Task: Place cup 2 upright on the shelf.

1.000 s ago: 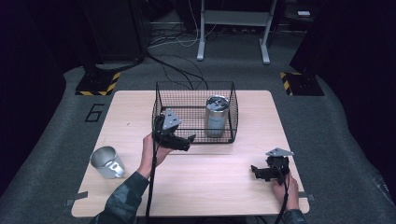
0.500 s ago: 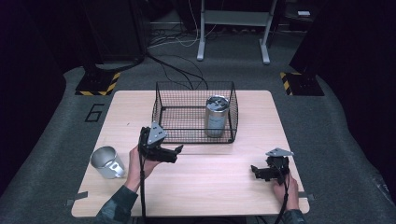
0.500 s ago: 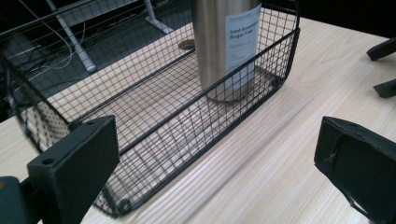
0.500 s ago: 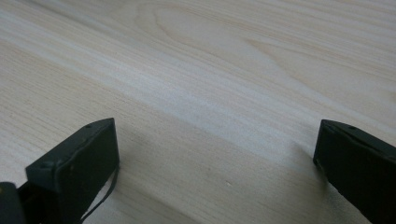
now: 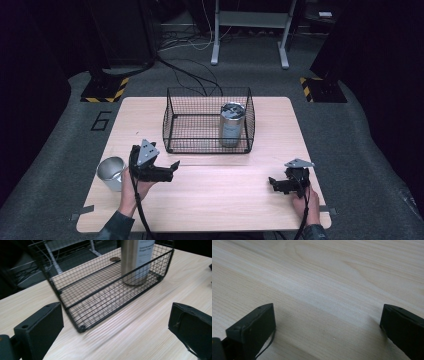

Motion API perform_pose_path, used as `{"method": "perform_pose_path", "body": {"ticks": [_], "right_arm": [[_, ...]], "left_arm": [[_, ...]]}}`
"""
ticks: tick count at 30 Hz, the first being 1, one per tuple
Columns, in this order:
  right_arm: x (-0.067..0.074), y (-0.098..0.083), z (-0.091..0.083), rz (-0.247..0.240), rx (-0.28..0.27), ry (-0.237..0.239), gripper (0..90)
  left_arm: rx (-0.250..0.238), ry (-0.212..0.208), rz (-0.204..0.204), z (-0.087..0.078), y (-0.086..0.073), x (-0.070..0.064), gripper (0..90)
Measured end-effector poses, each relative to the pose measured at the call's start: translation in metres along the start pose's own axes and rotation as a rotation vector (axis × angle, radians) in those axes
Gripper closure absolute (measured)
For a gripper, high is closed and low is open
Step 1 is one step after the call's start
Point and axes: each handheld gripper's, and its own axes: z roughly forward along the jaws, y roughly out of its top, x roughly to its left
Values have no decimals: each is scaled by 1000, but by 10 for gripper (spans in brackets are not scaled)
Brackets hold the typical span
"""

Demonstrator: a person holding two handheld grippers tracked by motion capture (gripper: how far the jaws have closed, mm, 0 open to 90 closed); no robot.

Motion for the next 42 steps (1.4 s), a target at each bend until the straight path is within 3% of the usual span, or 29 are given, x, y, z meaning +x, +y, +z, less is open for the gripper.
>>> {"method": "perform_pose_path", "body": {"ticks": [8,10,15,23,30,42], "right_arm": [[0,0,0,2,0,0,0],[0,0,0,2,0,0,0],[0,0,0,2,0,0,0],[0,0,0,2,0,0,0],[0,0,0,3,-2,-1,0],[0,0,0,3,-2,-1,0]], "left_arm": [[-17,67,-32,-26,-11,15,0],[-36,62,-65,-32,-15,23,0],[-44,140,-103,-50,-23,41,0],[-34,224,-144,-68,-41,61,0],[-7,257,-189,-70,-60,75,0],[22,281,-270,-60,-95,94,0]]}}
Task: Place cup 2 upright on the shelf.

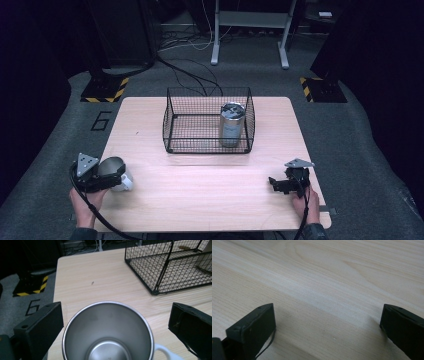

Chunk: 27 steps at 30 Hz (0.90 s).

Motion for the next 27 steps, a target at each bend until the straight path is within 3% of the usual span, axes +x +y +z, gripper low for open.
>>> {"method": "perform_pose_path", "body": {"ticks": [8,14,20,25,27], "right_arm": [[0,0,0,-1,3,1,0],[0,0,0,1,-3,-2,0],[0,0,0,1,-3,-1,0],[0,0,0,0,1,0,0],[0,0,0,0,0,-1,0]], "left_arm": [[12,-3,-17,7,-9,4,0],[10,3,-7,10,-14,5,25],[18,-26,-35,16,-21,9,51],[7,-38,-39,16,-22,10,58],[7,-51,-19,16,-22,11,61]]}}
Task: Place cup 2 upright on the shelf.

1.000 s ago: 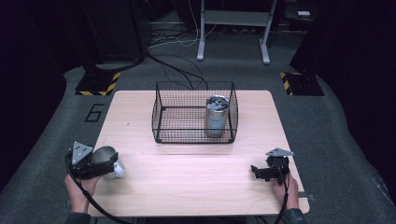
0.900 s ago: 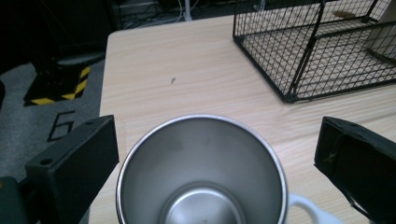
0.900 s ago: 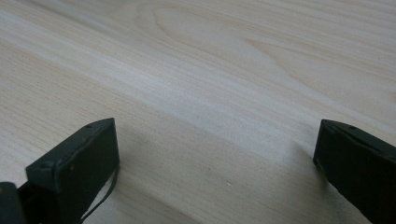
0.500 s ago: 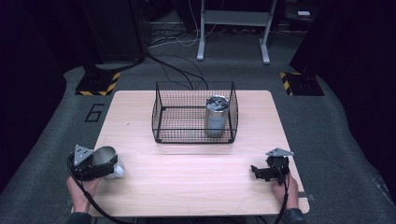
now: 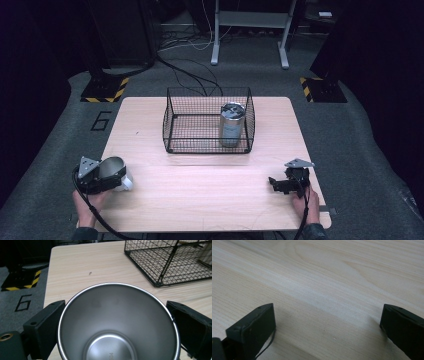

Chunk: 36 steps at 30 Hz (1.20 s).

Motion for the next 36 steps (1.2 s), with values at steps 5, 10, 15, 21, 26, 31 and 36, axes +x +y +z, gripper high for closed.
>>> {"method": "perform_pose_path", "body": {"ticks": [5,10,15,21,26,31,36], "right_arm": [[0,0,0,0,2,1,0],[0,0,0,0,3,1,0],[0,0,0,-1,3,1,0],[0,0,0,0,0,0,0],[0,0,0,0,3,2,0],[0,0,0,-1,-2,-1,0],[0,0,0,0,3,2,0]], "left_arm": [[-4,-8,23,1,1,-2,64],[-2,-29,20,1,4,-4,64],[-10,-53,35,-1,13,-11,64],[-15,-101,59,-3,26,-23,64],[-16,-133,80,-3,37,-35,64],[-8,-157,90,-2,46,-44,64],[-11,-174,100,0,53,-49,64]]}}
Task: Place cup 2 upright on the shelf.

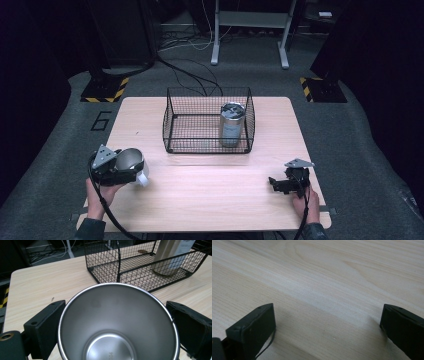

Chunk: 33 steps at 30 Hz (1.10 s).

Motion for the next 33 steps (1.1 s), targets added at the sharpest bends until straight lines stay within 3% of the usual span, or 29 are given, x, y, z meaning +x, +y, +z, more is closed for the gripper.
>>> {"method": "perform_pose_path", "body": {"ticks": [6,33], "right_arm": [[0,0,0,1,-3,0,0],[0,0,0,0,0,1,0]], "left_arm": [[-8,-45,-21,-2,9,-1,64],[-10,-164,81,11,41,-35,63]]}}
